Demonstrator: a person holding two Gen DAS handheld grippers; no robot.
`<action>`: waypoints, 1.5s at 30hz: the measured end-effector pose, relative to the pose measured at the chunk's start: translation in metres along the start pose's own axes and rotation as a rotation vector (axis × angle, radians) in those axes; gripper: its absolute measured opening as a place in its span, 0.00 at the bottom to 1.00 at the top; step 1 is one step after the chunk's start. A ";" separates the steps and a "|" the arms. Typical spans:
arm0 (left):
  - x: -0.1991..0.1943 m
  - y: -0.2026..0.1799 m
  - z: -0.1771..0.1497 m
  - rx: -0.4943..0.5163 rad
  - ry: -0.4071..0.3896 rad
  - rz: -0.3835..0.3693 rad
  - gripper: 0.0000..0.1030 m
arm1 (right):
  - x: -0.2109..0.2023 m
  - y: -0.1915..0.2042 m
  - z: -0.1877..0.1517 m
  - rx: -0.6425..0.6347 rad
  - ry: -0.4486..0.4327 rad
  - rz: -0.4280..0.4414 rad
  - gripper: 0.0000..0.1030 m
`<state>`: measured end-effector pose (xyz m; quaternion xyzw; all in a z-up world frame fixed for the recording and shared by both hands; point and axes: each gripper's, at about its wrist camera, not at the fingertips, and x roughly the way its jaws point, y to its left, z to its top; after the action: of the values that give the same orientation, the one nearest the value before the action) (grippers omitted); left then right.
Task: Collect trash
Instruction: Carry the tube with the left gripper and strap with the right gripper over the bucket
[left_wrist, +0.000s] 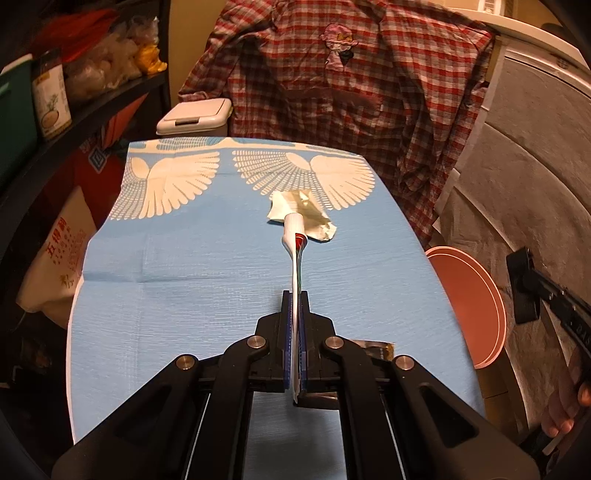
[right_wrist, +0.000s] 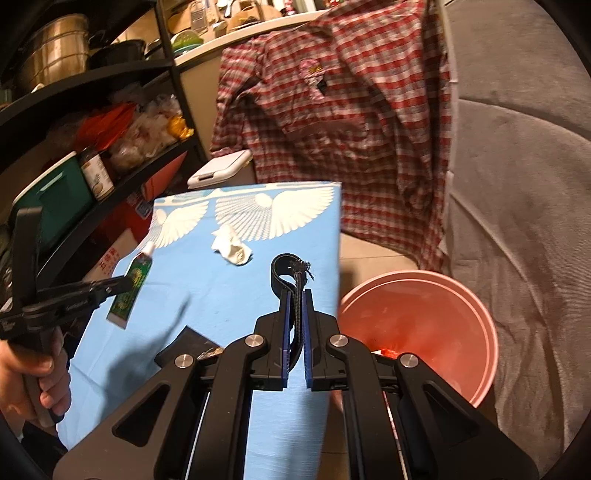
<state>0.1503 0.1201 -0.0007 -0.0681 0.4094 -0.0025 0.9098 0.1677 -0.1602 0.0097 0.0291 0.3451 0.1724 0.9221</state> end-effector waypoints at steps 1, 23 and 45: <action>-0.001 -0.002 0.000 0.005 -0.004 0.001 0.03 | -0.002 -0.002 0.001 0.004 -0.005 -0.006 0.06; -0.007 -0.057 0.001 0.097 -0.049 -0.024 0.03 | -0.023 -0.052 0.021 0.050 -0.072 -0.159 0.06; 0.009 -0.114 0.008 0.141 -0.047 -0.102 0.03 | -0.025 -0.084 0.022 0.097 -0.046 -0.228 0.06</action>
<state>0.1677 0.0076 0.0123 -0.0245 0.3828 -0.0759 0.9204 0.1897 -0.2456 0.0275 0.0385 0.3327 0.0489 0.9410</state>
